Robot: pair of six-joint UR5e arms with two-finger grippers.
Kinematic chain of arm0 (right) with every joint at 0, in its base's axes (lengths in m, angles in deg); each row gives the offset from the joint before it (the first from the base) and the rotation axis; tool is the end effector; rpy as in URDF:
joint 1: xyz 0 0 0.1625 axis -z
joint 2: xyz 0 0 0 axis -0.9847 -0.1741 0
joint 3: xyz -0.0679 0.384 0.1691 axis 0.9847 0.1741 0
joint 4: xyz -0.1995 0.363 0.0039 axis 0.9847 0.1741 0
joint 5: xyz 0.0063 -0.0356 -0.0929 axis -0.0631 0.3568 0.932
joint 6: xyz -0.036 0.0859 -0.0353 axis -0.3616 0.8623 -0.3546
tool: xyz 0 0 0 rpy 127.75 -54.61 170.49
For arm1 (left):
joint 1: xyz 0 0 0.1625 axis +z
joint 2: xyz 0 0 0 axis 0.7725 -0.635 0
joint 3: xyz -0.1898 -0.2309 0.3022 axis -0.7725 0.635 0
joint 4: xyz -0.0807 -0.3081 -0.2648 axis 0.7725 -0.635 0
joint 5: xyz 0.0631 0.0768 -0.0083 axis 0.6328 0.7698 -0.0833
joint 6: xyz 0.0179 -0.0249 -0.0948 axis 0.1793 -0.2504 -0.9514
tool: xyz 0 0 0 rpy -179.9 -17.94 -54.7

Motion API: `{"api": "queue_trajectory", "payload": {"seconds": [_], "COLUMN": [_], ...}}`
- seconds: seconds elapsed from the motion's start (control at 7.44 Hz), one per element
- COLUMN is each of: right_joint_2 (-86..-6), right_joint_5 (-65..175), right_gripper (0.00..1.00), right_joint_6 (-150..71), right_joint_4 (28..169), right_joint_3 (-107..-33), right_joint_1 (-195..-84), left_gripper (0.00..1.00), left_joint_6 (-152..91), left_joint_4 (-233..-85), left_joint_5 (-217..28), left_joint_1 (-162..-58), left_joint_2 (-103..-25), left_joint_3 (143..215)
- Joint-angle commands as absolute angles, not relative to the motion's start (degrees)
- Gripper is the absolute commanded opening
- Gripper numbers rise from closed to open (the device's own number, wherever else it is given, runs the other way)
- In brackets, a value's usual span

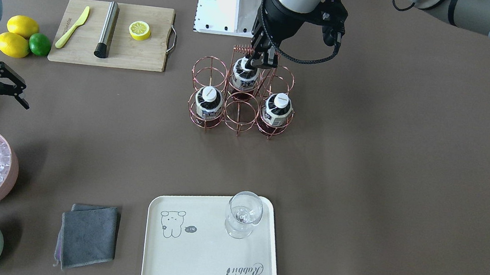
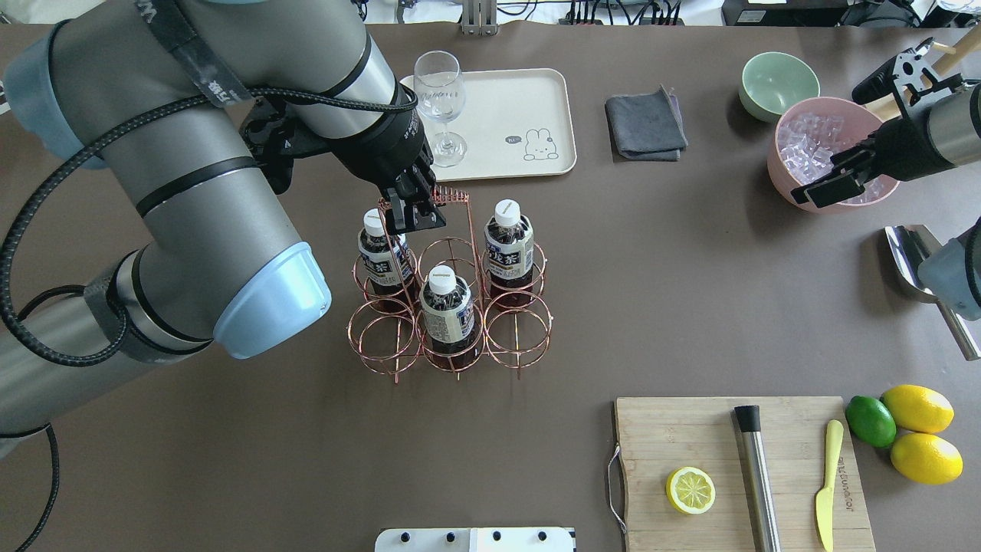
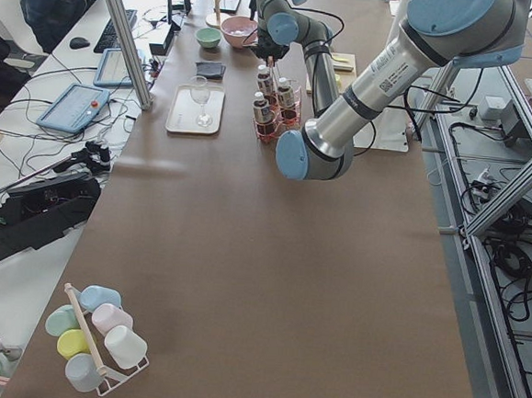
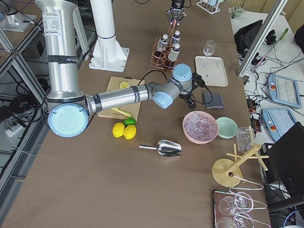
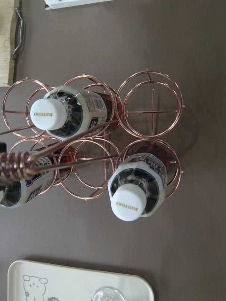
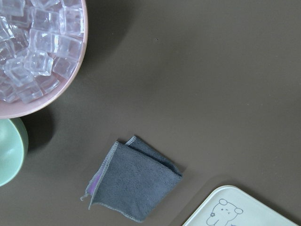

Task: Take tea from basket to plate

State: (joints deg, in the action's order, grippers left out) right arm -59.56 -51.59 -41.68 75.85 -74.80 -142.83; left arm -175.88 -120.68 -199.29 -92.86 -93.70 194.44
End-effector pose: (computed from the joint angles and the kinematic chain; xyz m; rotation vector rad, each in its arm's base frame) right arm -0.1906 -0.5244 0.4566 0.5670 -0.9120 -0.5063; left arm 0.3987 -0.4624 0.0511 -0.8710 0.8118 -1.4531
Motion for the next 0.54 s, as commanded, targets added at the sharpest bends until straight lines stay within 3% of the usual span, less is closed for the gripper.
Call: {"api": "queue_trajectory", "payload": {"seconds": [0.0, 0.4], "right_joint_2": [-59.7, -59.1], "right_joint_5": [-50.7, -51.3], "right_gripper": [1.0, 1.0], "right_joint_6": [-37.3, -36.8], "right_joint_4": [70.7, 68.4], "right_joint_3": [-73.9, -75.6], "right_joint_1": [-143.3, -143.6], "left_gripper": [0.0, 0.0], "left_joint_6": [-176.1, -176.4], "left_joint_4": [-120.9, -120.8], "left_joint_5": [-199.3, -199.4], "left_joint_1": [-92.9, -92.9], "left_joint_2": [-93.8, -94.0], "left_joint_3": [194.3, 194.4]}}
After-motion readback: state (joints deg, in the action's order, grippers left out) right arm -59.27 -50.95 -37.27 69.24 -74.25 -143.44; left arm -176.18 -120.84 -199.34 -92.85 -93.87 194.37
